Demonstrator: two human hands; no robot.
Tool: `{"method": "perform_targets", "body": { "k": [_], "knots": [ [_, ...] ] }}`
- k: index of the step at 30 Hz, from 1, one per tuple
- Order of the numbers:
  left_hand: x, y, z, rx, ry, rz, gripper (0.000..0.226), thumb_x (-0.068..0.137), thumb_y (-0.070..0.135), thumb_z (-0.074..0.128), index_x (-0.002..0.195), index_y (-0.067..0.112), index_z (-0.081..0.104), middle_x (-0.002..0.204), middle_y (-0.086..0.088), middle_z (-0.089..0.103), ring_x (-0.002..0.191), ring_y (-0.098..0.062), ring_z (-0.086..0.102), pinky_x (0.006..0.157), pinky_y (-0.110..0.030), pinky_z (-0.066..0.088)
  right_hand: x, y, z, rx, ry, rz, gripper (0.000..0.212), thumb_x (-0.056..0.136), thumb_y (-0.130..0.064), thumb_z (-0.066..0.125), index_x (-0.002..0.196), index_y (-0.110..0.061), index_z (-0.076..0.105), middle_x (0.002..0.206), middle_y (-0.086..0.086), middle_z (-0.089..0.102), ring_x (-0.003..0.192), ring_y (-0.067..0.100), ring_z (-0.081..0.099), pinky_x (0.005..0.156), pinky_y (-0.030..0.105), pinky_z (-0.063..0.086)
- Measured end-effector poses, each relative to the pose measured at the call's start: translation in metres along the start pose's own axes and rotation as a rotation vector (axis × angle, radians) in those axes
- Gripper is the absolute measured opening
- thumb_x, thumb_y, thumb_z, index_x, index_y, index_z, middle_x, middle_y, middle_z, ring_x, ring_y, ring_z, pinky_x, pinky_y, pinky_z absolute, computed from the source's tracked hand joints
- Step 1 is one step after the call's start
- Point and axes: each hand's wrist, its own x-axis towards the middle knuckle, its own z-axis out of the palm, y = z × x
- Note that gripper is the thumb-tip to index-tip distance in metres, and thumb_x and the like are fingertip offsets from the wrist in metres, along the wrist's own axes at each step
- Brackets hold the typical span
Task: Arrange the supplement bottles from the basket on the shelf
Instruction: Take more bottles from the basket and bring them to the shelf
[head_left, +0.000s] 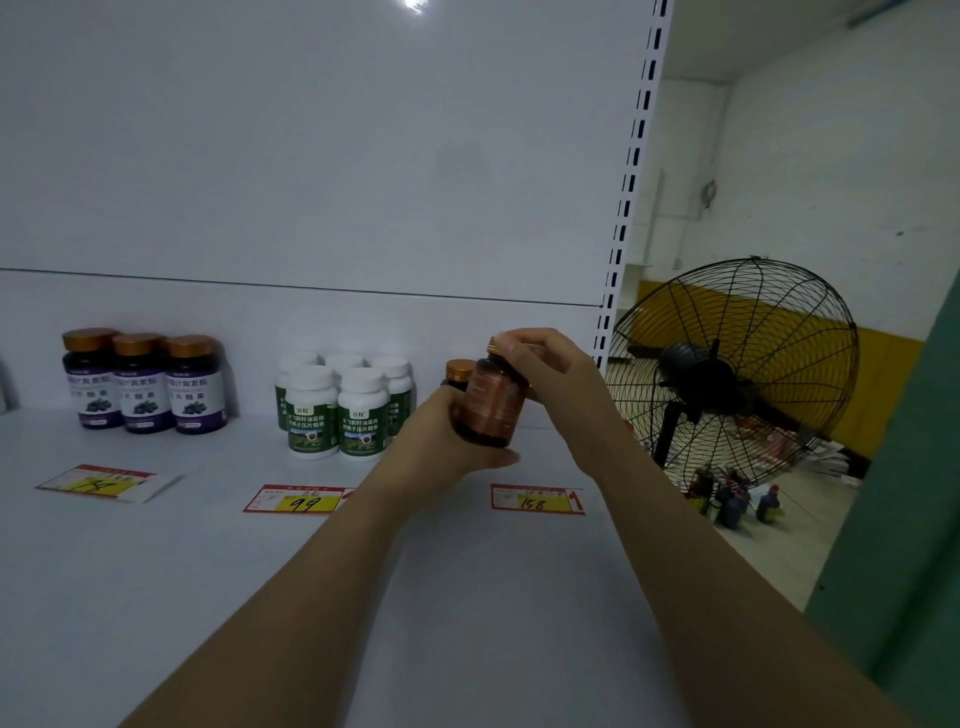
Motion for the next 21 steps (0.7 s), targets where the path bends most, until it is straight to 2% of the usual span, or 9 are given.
{"method": "perform_targets", "body": {
  "k": [2, 5, 8, 11, 13, 15, 17, 19, 21],
  "knots": [
    [-0.001, -0.001, 0.001, -0.006, 0.029, 0.004, 0.061, 0.063, 0.025, 0.086, 0.108, 0.022, 0.044, 0.095, 0.011, 0.057, 0.083, -0.003, 0.055, 0.064, -0.013, 0.042, 0.000, -0.002, 0.004, -0.044, 0.022, -0.019, 0.028, 0.085, -0.032, 0.068, 0.108, -0.017, 0.064, 0.100, -0.004, 0.068, 0.094, 0.008, 0.064, 0.080, 0.023, 0.054],
    [-0.002, -0.001, -0.003, -0.132, -0.033, -0.032, 0.055, 0.065, 0.021, 0.085, 0.102, 0.026, 0.044, 0.102, 0.004, 0.060, 0.091, -0.008, 0.058, 0.069, -0.015, 0.044, 0.000, -0.003, 0.001, 0.013, 0.006, -0.005, 0.033, 0.089, -0.026, 0.064, 0.120, -0.021, 0.056, 0.101, 0.000, 0.069, 0.092, 0.005, 0.064, 0.076, 0.015, 0.053],
    [-0.003, 0.001, -0.006, -0.167, -0.165, -0.019, 0.043, 0.071, 0.019, 0.080, 0.108, 0.024, 0.058, 0.100, 0.005, 0.068, 0.095, -0.013, 0.063, 0.081, -0.019, 0.047, 0.000, -0.002, -0.005, 0.032, -0.017, 0.001, 0.033, 0.093, -0.021, 0.058, 0.126, -0.021, 0.053, 0.109, 0.000, 0.067, 0.103, 0.010, 0.062, 0.088, 0.024, 0.051],
    [-0.003, 0.000, -0.006, -0.195, -0.171, -0.012, 0.052, 0.071, 0.018, 0.080, 0.119, 0.017, 0.060, 0.105, 0.004, 0.071, 0.100, -0.011, 0.065, 0.097, -0.032, 0.048, 0.002, -0.002, -0.006, 0.073, -0.028, 0.026, 0.027, 0.095, -0.017, 0.053, 0.122, -0.017, 0.057, 0.113, 0.001, 0.065, 0.109, 0.017, 0.060, 0.096, 0.032, 0.050],
    [-0.001, 0.001, -0.005, -0.179, -0.103, 0.008, 0.048, 0.069, 0.017, 0.082, 0.111, 0.019, 0.059, 0.102, 0.003, 0.069, 0.096, -0.012, 0.065, 0.091, -0.029, 0.051, 0.002, -0.002, -0.003, 0.076, -0.025, 0.028, 0.023, 0.094, -0.021, 0.055, 0.115, -0.016, 0.062, 0.110, -0.001, 0.065, 0.107, 0.015, 0.061, 0.096, 0.033, 0.050],
    [0.000, 0.001, -0.004, -0.129, -0.020, 0.029, 0.045, 0.067, 0.018, 0.084, 0.101, 0.020, 0.054, 0.097, 0.001, 0.066, 0.090, -0.013, 0.063, 0.077, -0.022, 0.051, 0.001, -0.003, 0.002, 0.015, -0.017, 0.001, 0.021, 0.091, -0.028, 0.060, 0.109, -0.018, 0.064, 0.103, -0.005, 0.065, 0.099, 0.010, 0.062, 0.090, 0.029, 0.053],
    [0.001, 0.000, -0.002, -0.101, 0.021, 0.016, 0.053, 0.066, 0.020, 0.085, 0.103, 0.018, 0.047, 0.100, 0.002, 0.063, 0.090, -0.012, 0.061, 0.072, -0.019, 0.048, 0.001, -0.004, 0.005, -0.026, 0.001, -0.026, 0.021, 0.088, -0.028, 0.064, 0.107, -0.018, 0.063, 0.098, -0.009, 0.063, 0.092, 0.007, 0.062, 0.081, 0.023, 0.055],
    [0.002, -0.001, -0.002, -0.141, 0.003, -0.009, 0.056, 0.066, 0.019, 0.084, 0.106, 0.019, 0.044, 0.104, 0.001, 0.062, 0.094, -0.015, 0.061, 0.071, -0.018, 0.047, 0.001, -0.004, 0.004, -0.013, -0.001, -0.034, 0.017, 0.089, -0.023, 0.064, 0.106, -0.019, 0.063, 0.099, -0.006, 0.064, 0.093, 0.011, 0.063, 0.083, 0.027, 0.055],
    [0.003, -0.001, -0.004, -0.187, -0.060, -0.005, 0.052, 0.068, 0.018, 0.083, 0.107, 0.018, 0.049, 0.102, -0.002, 0.064, 0.094, -0.019, 0.062, 0.072, -0.020, 0.048, 0.001, -0.005, 0.001, 0.109, -0.029, -0.013, 0.017, 0.091, -0.015, 0.060, 0.108, -0.017, 0.062, 0.099, 0.000, 0.066, 0.093, 0.012, 0.066, 0.085, 0.032, 0.056]
  ]
}}
